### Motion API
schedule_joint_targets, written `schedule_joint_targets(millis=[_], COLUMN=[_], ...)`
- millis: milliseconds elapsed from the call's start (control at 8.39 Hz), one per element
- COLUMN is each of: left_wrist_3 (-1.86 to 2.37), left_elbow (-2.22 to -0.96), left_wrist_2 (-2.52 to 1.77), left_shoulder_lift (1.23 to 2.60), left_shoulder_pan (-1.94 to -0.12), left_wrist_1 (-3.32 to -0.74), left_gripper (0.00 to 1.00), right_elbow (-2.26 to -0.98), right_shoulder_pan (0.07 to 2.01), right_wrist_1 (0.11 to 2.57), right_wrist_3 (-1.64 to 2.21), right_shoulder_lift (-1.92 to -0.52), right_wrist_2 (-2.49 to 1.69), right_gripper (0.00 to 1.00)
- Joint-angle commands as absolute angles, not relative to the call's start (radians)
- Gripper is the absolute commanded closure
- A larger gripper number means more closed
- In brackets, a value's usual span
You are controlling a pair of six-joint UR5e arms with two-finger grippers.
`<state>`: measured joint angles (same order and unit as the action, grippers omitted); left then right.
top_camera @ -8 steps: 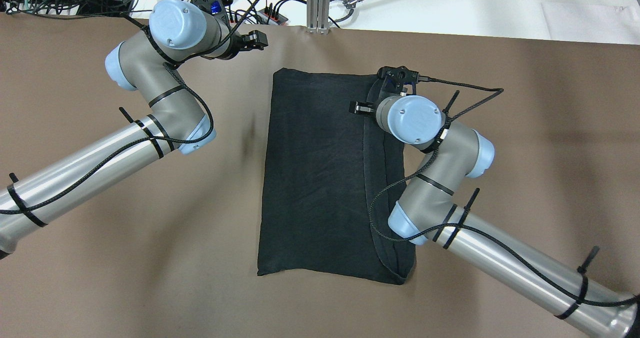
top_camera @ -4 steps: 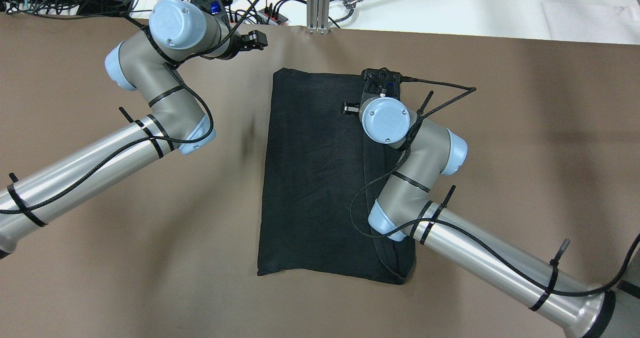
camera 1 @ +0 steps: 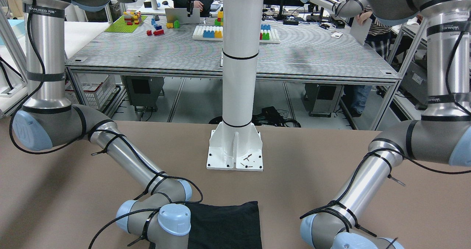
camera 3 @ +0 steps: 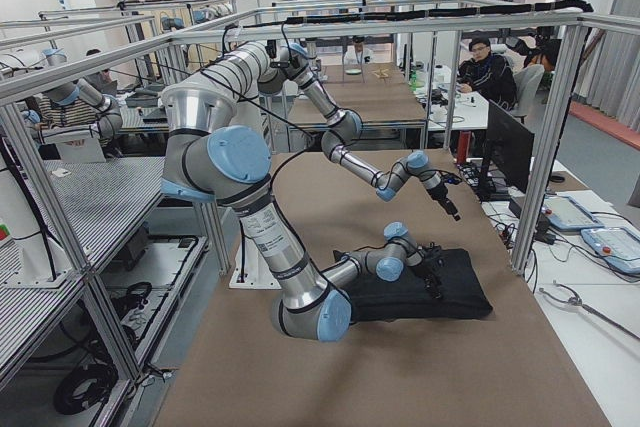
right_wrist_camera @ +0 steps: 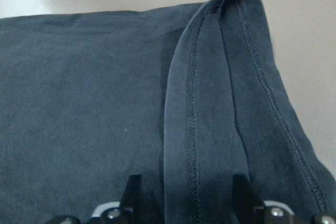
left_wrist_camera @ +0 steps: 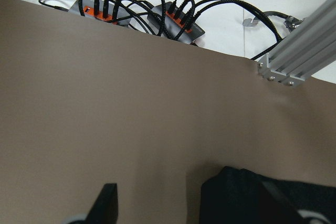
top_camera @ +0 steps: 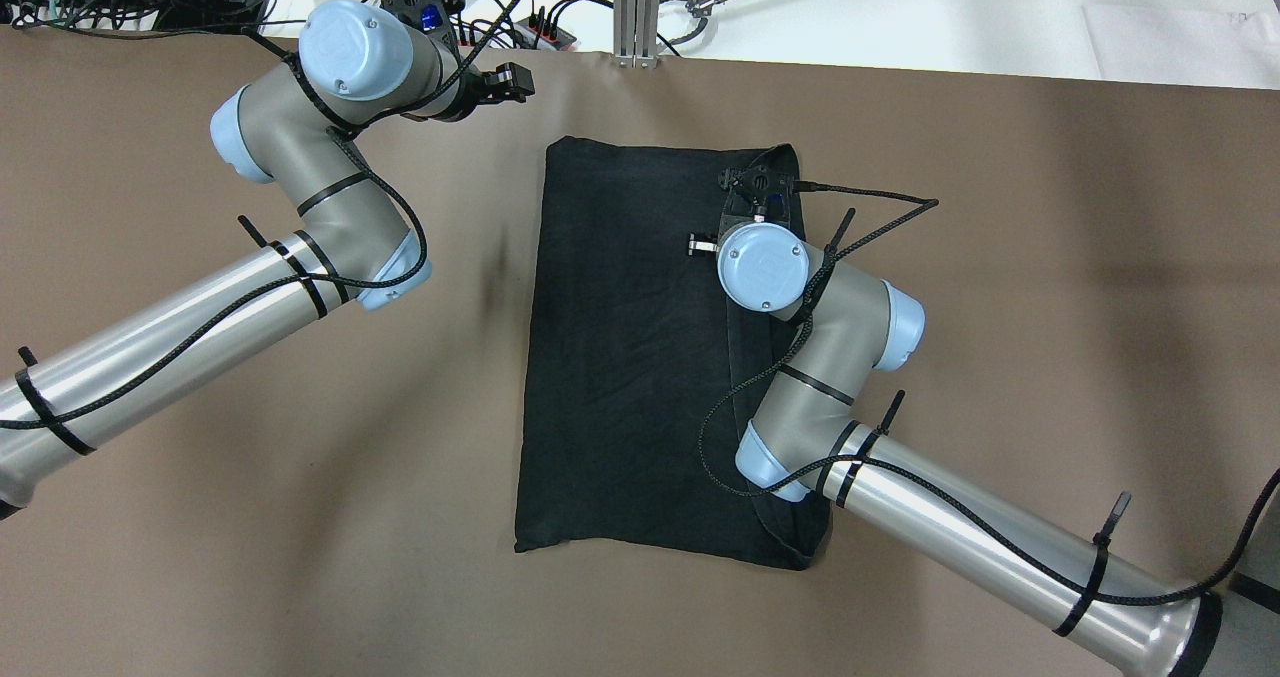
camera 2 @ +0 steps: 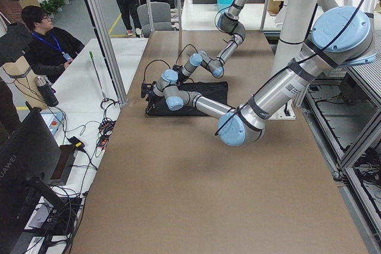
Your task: Fold clothes
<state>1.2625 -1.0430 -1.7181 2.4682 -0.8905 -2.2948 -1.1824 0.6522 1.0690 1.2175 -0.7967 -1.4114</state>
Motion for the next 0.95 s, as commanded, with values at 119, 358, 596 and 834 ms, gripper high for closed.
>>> schedule_joint_targets(millis=[119,358,596,834], left_wrist_3=[1.262,1.264,1.266,1.266], left_elbow=[-1.043,-1.043,-1.043,-1.043], left_wrist_2=[-1.717,-1.715,-1.715,-1.715], left_shoulder_lift=[2.468,2.468,2.468,2.468], left_shoulder_pan=[-0.888,-0.885,-0.884,-0.884], left_wrist_1=[-2.295,-2.295,-2.296,-2.296], left_gripper=[0.06,0.06,0.06,0.06], right_elbow=[-1.190,-1.215,-1.250,-1.264], right_shoulder_pan=[0.661,0.664,0.664,0.664], right_wrist_1=[1.068,1.068,1.068,1.069], right_wrist_3=[1.167,1.115,1.111,1.111], right_shoulder_lift=[-0.805,-0.822,-0.851,-0.853], right_wrist_2=[-1.416,-1.417,-1.419,-1.420], right_gripper=[0.77,0.78,0.86,0.91])
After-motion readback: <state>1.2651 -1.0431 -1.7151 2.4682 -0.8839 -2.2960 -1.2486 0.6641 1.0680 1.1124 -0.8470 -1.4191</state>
